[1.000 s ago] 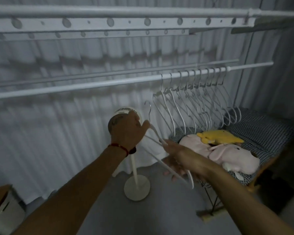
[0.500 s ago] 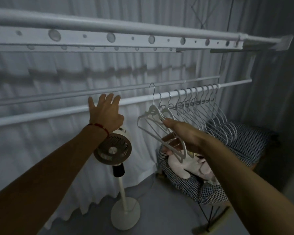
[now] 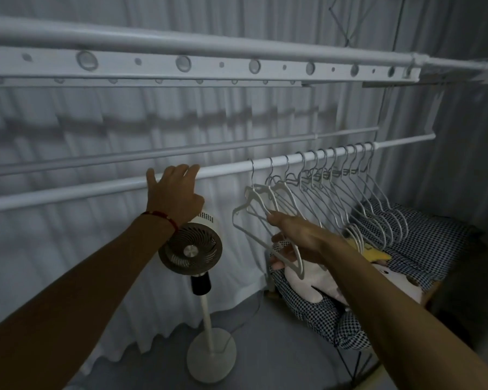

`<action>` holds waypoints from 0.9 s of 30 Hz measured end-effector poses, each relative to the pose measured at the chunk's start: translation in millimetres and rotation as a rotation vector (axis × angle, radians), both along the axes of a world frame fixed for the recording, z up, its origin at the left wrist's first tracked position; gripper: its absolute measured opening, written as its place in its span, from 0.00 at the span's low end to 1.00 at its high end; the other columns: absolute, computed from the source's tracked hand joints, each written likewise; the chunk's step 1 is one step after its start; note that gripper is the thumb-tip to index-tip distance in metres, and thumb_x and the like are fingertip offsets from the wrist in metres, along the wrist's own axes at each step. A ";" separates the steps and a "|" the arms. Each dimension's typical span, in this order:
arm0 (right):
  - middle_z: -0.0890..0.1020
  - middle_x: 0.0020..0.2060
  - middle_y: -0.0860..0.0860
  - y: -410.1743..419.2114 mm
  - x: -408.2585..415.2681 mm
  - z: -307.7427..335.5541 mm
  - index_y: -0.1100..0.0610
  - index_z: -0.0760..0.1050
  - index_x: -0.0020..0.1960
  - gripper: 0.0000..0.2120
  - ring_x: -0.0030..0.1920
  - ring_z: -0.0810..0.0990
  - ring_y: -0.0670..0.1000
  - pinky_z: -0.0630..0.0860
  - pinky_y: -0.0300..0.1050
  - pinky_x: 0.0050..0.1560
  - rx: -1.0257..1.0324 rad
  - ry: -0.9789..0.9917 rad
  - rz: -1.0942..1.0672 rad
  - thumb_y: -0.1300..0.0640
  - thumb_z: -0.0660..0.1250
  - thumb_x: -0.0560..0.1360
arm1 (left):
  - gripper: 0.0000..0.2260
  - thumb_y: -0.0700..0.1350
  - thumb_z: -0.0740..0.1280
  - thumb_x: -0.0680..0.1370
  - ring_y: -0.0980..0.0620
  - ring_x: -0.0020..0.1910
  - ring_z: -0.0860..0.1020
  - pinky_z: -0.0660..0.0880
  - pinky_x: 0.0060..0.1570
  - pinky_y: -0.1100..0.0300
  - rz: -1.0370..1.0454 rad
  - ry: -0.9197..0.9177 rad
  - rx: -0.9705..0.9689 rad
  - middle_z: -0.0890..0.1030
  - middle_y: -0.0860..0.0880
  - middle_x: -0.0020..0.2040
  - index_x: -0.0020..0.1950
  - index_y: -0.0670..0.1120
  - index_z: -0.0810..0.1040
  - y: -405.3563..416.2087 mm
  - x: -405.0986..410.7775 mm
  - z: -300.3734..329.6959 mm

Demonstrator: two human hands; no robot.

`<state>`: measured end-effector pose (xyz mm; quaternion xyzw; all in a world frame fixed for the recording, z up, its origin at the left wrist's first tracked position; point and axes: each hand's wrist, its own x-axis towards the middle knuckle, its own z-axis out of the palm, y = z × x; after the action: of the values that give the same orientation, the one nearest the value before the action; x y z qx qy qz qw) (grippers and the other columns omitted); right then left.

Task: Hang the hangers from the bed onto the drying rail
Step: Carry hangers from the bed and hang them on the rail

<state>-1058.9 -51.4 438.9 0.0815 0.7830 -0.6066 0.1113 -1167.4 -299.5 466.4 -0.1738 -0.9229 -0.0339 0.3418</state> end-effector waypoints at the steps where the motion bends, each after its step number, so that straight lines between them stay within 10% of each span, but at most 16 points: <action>1: 0.69 0.68 0.62 -0.1 -0.8 -0.8 0.48 0.58 0.78 0.24 0.51 0.82 0.66 0.84 0.54 0.38 0.015 0.004 0.009 0.43 0.54 0.84 | 0.29 0.46 0.67 0.72 0.44 0.68 0.70 0.53 0.70 0.33 0.003 0.004 -0.002 0.73 0.47 0.69 0.73 0.47 0.68 0.0 -0.7 -0.9; 27: 0.74 0.66 0.59 31.4 20.1 -20.2 0.49 0.60 0.79 0.27 0.60 0.79 0.60 0.80 0.61 0.58 0.014 0.028 0.053 0.55 0.62 0.82 | 0.31 0.47 0.69 0.72 0.43 0.71 0.66 0.52 0.70 0.32 0.053 -0.067 -0.043 0.70 0.45 0.71 0.74 0.46 0.66 14.0 1.5 2.0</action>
<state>-1038.8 -20.0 418.7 0.0530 0.7905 -0.5990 0.1158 -1165.9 -285.5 468.4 -0.1554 -0.9386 -0.0106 0.3077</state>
